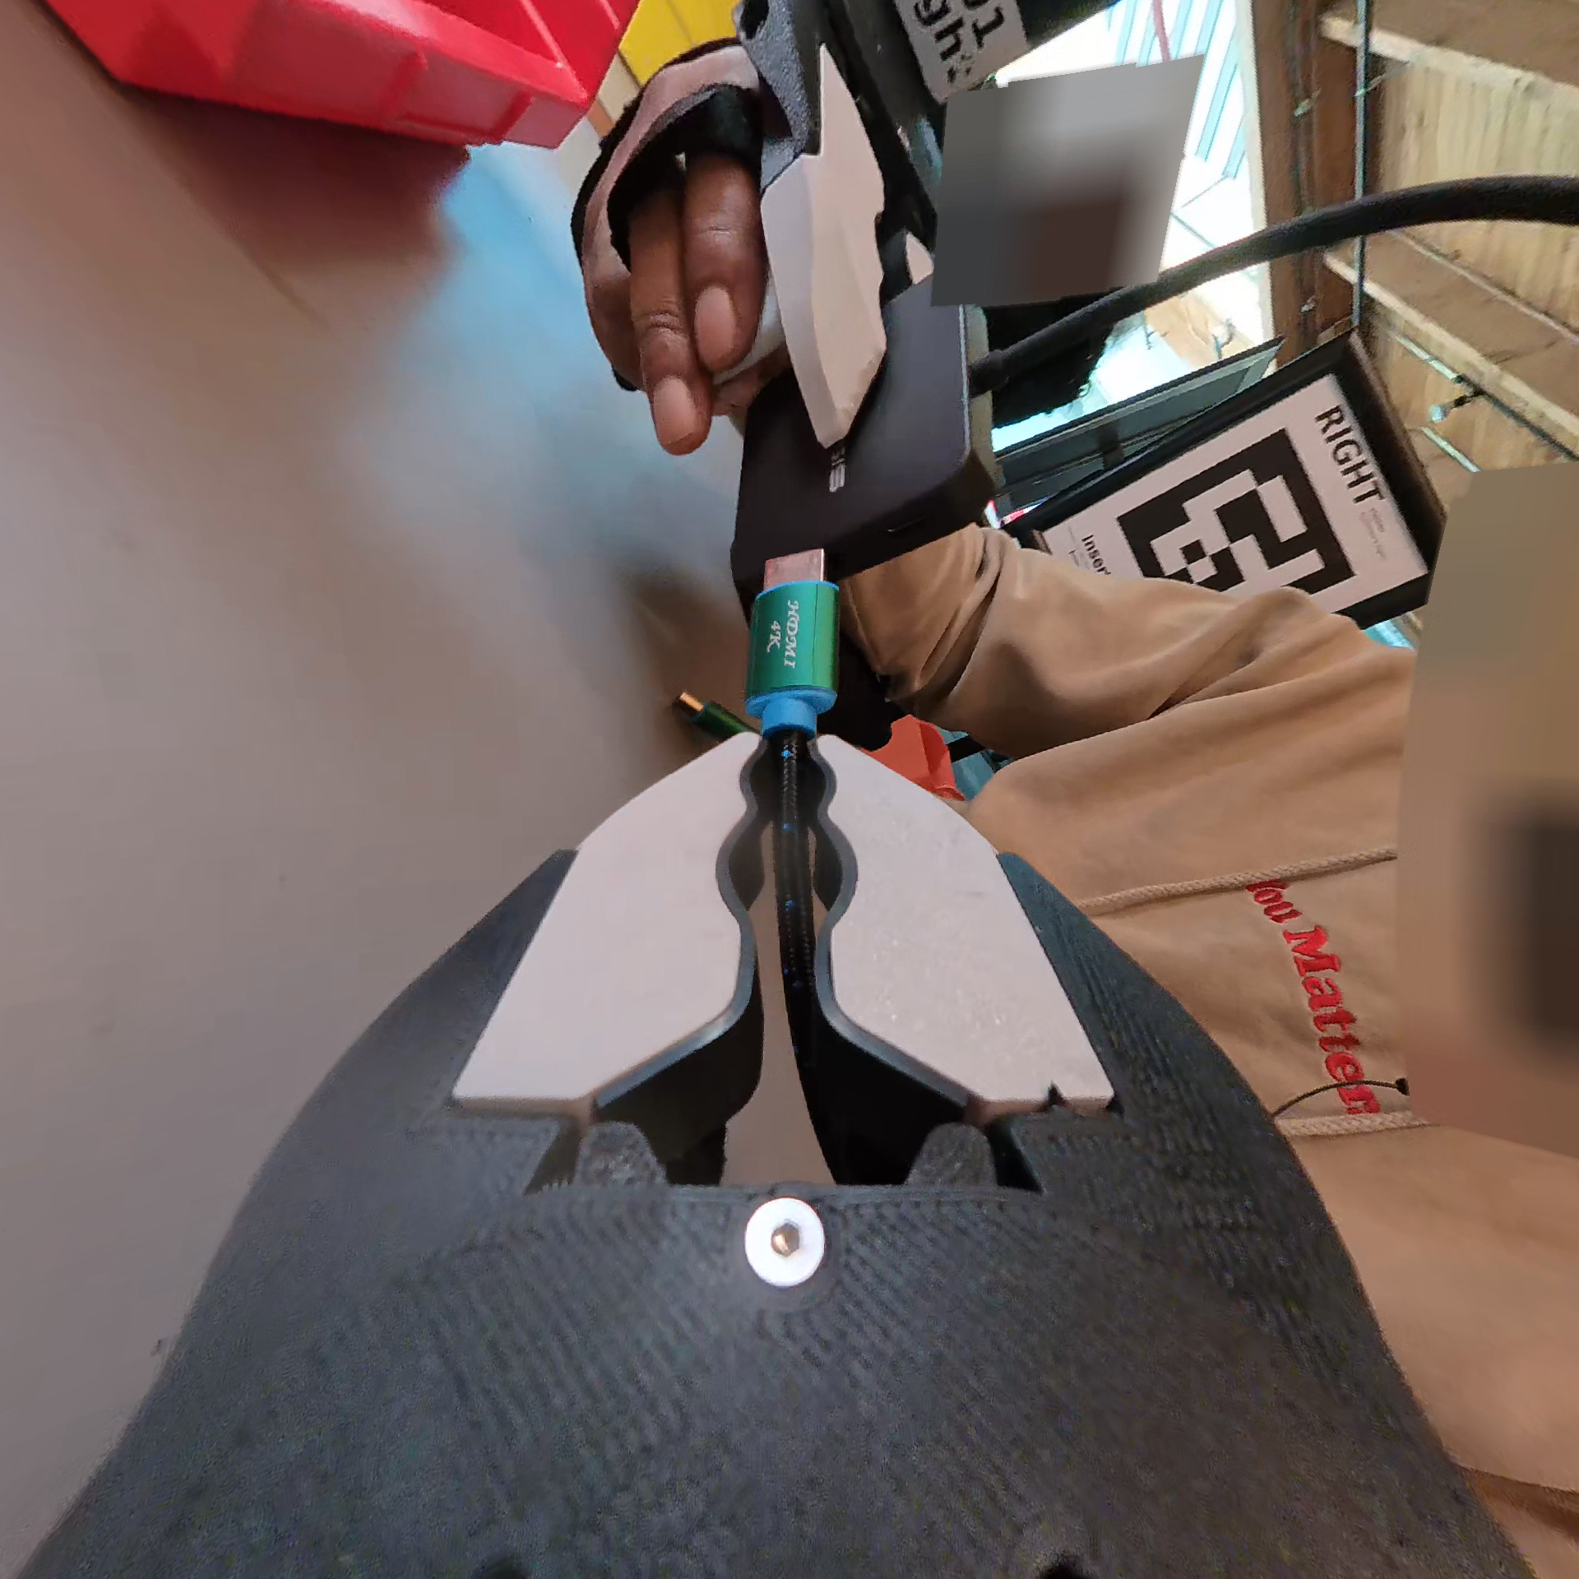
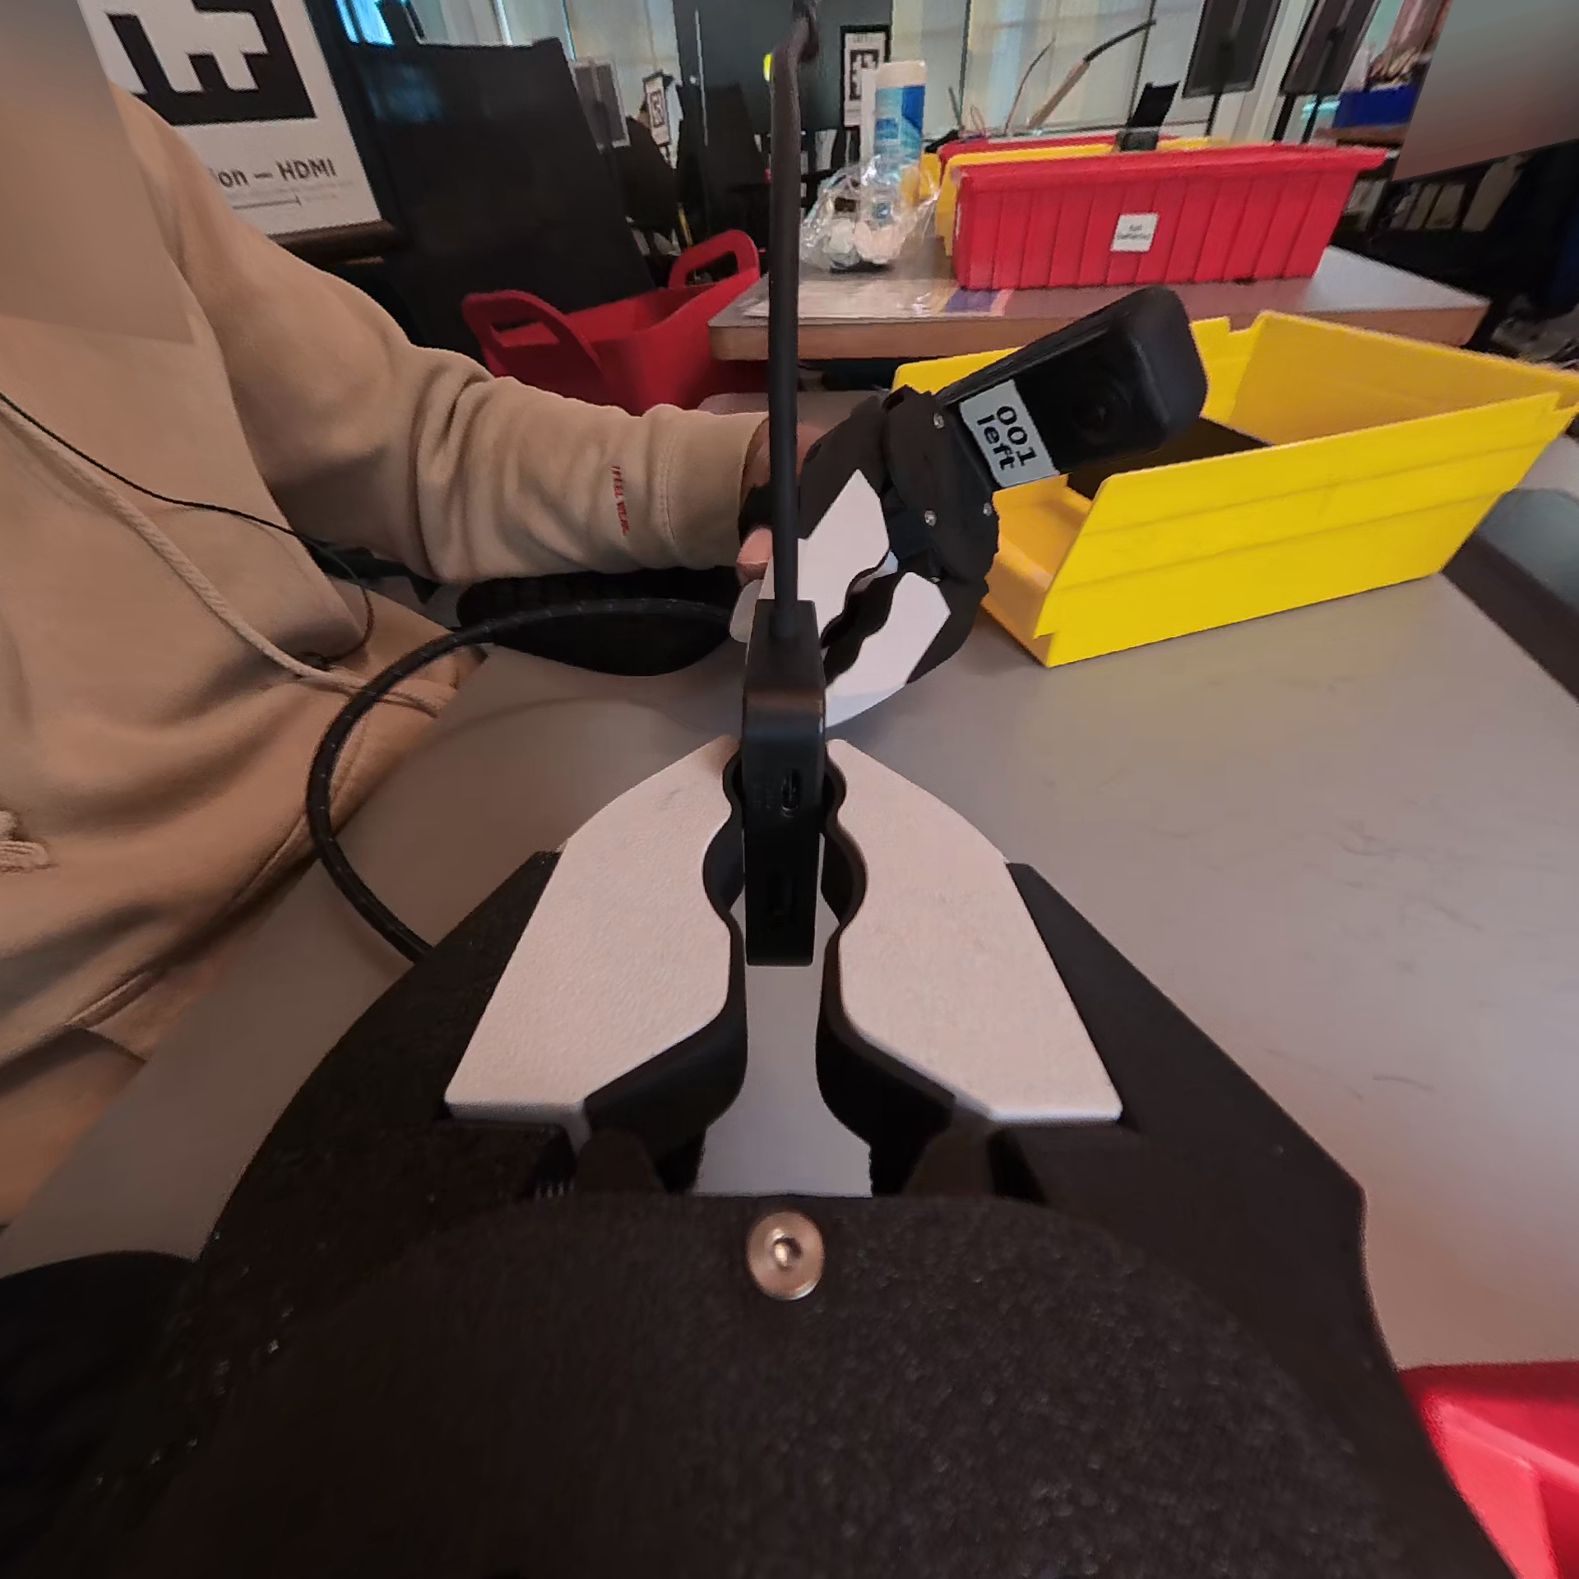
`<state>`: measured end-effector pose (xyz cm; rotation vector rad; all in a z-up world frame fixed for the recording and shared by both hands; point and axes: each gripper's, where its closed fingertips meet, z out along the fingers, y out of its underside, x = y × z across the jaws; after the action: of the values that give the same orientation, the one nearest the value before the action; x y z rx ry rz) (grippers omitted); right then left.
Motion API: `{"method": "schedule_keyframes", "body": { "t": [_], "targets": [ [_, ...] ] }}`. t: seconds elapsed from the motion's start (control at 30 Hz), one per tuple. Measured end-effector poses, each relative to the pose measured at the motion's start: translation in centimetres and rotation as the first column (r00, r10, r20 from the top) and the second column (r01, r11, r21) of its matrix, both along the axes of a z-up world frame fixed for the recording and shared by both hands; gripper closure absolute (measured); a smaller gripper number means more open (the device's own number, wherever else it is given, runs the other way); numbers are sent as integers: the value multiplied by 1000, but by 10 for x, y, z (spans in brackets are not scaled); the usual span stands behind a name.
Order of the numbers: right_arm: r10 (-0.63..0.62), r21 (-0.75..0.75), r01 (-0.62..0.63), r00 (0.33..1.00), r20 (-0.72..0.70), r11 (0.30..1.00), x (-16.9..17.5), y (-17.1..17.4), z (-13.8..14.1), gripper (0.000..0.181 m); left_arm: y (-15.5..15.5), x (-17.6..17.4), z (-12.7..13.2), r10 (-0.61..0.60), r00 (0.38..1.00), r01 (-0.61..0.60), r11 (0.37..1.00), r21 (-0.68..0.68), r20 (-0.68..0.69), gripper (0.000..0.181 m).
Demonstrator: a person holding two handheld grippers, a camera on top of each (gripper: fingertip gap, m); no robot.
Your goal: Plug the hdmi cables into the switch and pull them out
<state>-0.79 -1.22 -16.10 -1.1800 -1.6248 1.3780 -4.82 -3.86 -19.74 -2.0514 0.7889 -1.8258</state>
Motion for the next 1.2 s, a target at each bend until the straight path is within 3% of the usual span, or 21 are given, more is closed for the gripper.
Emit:
{"method": "schedule_keyframes", "body": {
  "t": [0.53, 0.73, 1.2],
  "targets": [
    [-12, 52, 13, 1000, -23, 999, -5, -3, 4, 168, -2, 0, -2, -18, 1000, 18, 1000, -23, 10, 175],
    [-11, -11, 10, 987, -159, 1000, -4, -4, 29, 168, -3, 0, 24, -15, 986, 22, 999, -39, 165, 175],
    [-56, -56, 37, 921, -385, 998, -2, -6, 74, 168, -5, 3, 60, 24, 942, 2, 997, -77, 336, 174]
  ]
}}
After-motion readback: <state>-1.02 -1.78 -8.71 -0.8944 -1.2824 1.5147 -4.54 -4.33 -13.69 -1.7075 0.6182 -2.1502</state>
